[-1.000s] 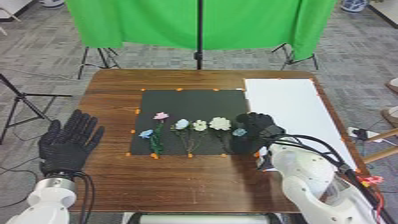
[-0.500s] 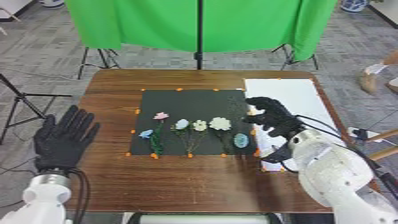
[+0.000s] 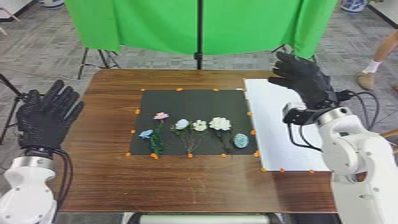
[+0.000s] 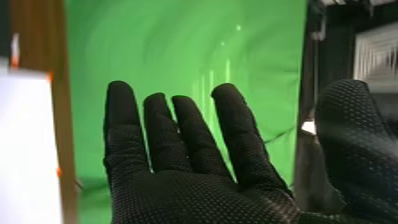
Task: Arrange flowers
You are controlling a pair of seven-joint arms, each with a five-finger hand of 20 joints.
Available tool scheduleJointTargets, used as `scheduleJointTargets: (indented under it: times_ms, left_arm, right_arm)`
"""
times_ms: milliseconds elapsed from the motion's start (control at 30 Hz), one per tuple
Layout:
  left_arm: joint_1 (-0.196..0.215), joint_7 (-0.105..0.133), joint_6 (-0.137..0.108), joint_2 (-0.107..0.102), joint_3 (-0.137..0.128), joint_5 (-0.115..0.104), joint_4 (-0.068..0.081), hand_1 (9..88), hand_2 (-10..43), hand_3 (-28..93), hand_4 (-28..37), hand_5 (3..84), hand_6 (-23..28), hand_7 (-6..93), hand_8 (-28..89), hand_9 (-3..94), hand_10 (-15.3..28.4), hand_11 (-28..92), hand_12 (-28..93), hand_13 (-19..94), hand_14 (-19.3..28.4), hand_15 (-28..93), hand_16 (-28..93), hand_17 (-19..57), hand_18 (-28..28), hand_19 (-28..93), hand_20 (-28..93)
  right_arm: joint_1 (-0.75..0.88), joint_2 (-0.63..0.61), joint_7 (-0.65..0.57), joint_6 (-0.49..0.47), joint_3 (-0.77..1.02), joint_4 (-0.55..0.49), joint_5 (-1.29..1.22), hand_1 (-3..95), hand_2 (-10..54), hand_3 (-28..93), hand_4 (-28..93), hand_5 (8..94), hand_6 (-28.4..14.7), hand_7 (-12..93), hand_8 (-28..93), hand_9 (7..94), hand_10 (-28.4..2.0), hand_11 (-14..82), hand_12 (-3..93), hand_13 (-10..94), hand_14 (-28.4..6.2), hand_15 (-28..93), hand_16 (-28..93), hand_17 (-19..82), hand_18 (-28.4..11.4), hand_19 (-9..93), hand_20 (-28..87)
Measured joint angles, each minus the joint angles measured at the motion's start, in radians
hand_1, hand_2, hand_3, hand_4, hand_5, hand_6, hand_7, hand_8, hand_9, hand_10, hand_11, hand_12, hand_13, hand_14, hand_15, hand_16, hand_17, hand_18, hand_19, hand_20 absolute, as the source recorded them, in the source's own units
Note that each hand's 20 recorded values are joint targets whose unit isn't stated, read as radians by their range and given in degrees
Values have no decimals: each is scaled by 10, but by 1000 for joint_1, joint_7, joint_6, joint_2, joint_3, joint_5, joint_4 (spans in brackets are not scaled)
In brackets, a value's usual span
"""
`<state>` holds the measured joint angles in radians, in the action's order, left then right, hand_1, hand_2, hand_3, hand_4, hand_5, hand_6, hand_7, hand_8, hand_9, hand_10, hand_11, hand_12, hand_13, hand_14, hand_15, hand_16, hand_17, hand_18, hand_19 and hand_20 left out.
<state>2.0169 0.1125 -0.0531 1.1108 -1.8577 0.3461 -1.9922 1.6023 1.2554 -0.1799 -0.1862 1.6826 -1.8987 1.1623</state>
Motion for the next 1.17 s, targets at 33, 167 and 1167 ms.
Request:
scheduleJointTargets:
  times_ms: [33,167,1167]
  left_arm:
    - [-1,1,3,0,-7,4,1,239,134,700,-283,391,71,56,-64,300,123,80,104,188,101,131,-40,-29,107,192,120]
    - [11,19,4,8,-30,7,-6,243,132,700,-283,388,69,55,-63,299,122,77,107,199,103,131,-35,-28,110,189,120]
    - [-11,161,25,-20,25,-70,-29,251,131,708,-283,422,73,86,-68,357,131,109,119,262,115,166,-26,-9,111,177,126]
  right_arm:
    - [1,11,-2,2,3,0,-49,178,57,756,-257,390,-46,99,-87,345,-141,27,123,269,-148,63,200,138,-170,291,182]
    - [2,55,-14,-7,14,0,-149,177,58,756,-255,395,-46,100,-87,345,-143,26,125,270,-148,59,207,139,-170,286,187]
    - [58,80,62,-69,73,-133,-77,223,-28,756,-252,419,-42,120,-92,373,-143,35,132,313,-152,73,223,142,-175,285,197]
